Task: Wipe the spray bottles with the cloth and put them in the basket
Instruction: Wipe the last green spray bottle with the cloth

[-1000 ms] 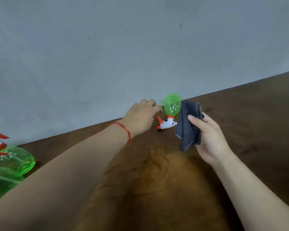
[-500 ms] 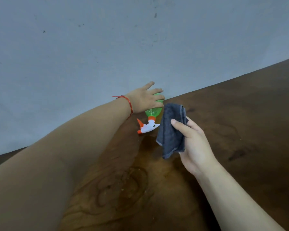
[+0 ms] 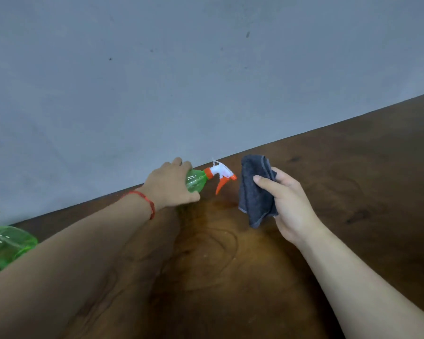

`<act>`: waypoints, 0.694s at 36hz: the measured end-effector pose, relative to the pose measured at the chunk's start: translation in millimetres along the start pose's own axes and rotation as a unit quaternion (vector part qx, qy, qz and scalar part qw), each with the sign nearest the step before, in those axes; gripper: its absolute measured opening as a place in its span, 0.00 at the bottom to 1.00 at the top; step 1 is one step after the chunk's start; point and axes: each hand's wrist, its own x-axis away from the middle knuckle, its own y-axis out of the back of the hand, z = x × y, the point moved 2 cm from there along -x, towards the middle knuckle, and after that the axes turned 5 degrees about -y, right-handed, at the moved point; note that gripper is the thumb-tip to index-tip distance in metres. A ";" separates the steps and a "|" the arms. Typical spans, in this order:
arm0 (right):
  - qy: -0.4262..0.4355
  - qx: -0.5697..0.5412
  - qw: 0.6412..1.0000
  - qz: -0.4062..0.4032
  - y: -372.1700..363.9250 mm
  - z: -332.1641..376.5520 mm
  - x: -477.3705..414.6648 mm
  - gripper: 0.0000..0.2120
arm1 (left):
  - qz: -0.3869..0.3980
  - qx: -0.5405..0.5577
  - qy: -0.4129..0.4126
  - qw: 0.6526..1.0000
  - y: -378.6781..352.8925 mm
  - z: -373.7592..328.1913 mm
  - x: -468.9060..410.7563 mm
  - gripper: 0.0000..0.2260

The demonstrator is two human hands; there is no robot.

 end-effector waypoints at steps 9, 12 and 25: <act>0.087 0.247 0.964 0.053 -47.1 -15.6 44.6 0.07 | -0.154 0.468 0.169 0.854 -12.3 9.1 172.2 0.14; 0.117 0.268 0.954 0.071 -78.8 -21.8 56.6 0.09 | -0.185 0.498 0.190 0.826 -22.6 11.3 205.2 0.18; 0.148 0.289 0.943 0.076 -150.4 -46.7 56.4 0.12 | -0.216 0.544 0.124 0.801 -5.0 5.6 232.1 0.36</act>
